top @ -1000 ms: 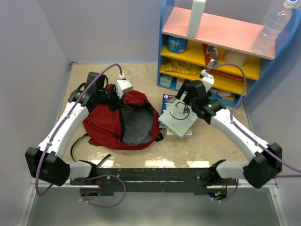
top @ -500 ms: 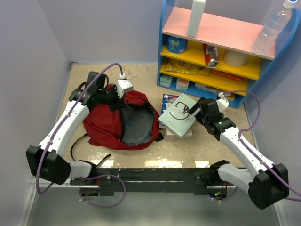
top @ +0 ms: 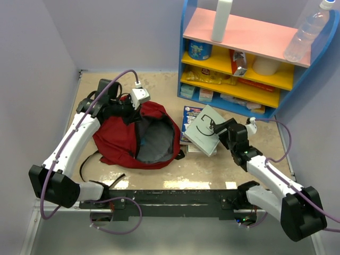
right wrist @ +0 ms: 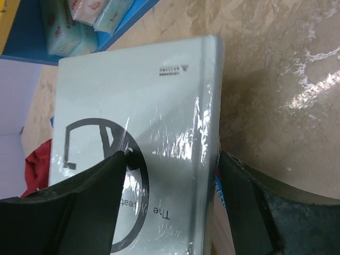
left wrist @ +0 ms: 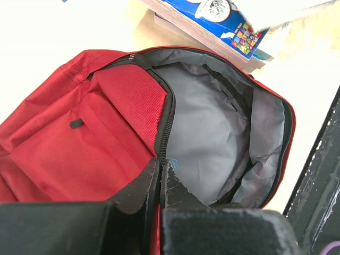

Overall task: Pack the student bag
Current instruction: Pick up the book from the center of the board.

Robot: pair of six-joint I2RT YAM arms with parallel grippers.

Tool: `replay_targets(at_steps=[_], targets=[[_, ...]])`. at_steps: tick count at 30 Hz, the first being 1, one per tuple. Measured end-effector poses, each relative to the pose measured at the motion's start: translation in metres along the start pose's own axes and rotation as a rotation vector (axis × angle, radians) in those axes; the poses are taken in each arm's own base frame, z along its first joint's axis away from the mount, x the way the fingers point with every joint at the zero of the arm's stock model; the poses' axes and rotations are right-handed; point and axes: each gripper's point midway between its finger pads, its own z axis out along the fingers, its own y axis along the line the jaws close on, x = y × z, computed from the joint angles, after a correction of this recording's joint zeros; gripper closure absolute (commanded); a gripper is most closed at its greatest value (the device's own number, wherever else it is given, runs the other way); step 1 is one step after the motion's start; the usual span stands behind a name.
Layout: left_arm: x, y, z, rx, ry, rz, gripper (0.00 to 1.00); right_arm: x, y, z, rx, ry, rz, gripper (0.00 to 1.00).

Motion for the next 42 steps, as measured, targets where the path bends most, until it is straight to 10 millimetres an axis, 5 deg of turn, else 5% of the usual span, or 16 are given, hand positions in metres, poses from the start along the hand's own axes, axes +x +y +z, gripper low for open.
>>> replay_targets(at_steps=[10,13,14,16,19,31,42], targets=[[0.0,-0.001,0.0,0.007,-0.003,-0.001,1.0,0.011,0.007,-0.003,-0.128,0.015,0.112,0.3],[0.0,-0.002,0.0,0.008,-0.003,-0.002,1.0,0.012,0.007,-0.003,-0.145,0.011,0.123,0.55],[0.0,-0.002,0.0,0.008,-0.003,-0.002,1.0,0.009,0.009,-0.003,-0.158,0.002,0.138,0.76],[0.0,-0.002,0.0,0.008,-0.003,-0.001,1.0,0.005,0.018,-0.005,-0.196,-0.006,0.154,0.99],[0.0,-0.002,0.0,0.008,-0.003,-0.002,1.0,-0.01,0.052,-0.021,-0.321,-0.029,0.217,1.0],[-0.004,0.0,-0.002,-0.001,-0.006,0.002,1.0,-0.015,0.061,-0.05,-0.348,0.006,0.116,1.0],[-0.026,0.012,-0.008,-0.04,-0.037,0.006,1.0,0.036,0.095,-0.073,-0.446,0.329,-0.052,1.0]])
